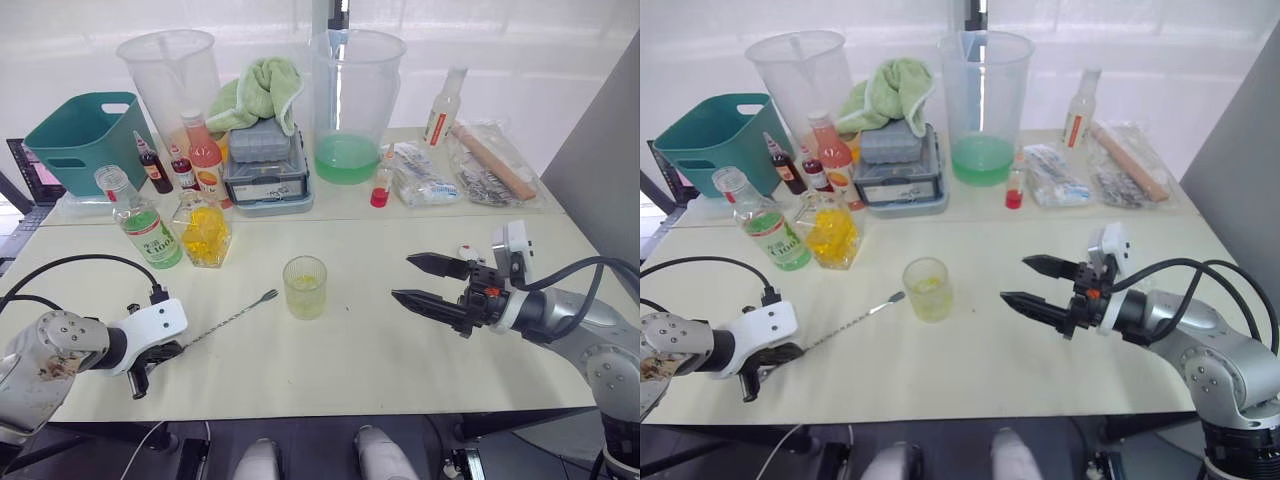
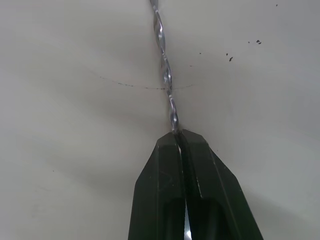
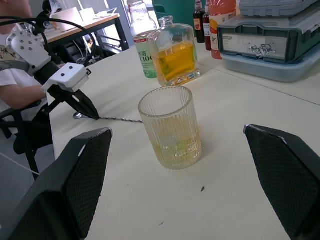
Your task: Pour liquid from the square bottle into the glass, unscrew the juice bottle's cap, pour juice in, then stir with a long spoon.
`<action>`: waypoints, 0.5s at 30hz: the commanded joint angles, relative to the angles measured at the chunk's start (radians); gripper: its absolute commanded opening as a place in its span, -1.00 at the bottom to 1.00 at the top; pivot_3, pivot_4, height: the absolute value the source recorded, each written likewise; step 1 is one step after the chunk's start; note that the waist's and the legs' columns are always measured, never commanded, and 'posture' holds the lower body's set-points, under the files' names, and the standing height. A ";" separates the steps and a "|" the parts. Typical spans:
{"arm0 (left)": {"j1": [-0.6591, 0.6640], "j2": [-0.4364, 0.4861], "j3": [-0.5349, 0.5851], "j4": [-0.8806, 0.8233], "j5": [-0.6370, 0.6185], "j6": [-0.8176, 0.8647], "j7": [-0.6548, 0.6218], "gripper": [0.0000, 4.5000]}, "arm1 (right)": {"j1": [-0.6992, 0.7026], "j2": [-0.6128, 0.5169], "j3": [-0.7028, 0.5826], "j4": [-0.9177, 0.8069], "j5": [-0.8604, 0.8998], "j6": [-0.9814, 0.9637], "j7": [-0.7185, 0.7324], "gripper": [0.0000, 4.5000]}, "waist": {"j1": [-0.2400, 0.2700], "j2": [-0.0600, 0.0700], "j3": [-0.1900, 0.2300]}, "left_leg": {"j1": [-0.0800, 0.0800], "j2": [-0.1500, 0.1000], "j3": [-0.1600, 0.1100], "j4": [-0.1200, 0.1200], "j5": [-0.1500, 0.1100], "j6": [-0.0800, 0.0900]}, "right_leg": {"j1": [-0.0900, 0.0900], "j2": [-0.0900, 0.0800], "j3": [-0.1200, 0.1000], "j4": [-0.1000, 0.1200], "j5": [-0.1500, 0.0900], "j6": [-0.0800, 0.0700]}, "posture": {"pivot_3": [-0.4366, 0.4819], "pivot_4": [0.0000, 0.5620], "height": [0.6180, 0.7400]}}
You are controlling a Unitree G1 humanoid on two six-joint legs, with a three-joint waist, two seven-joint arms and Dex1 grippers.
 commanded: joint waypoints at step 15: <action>-0.243 -0.197 0.154 0.130 -0.184 -0.045 0.025 -0.99 | -0.034 -0.011 0.008 0.014 -0.027 -0.021 0.051 1.00 | 0.030 -0.023 0.007 | -0.011 0.000 -0.002 0.003 0.001 -0.001 | -0.007 0.001 0.000 0.000 0.005 0.007 | -0.05 -0.47 0.80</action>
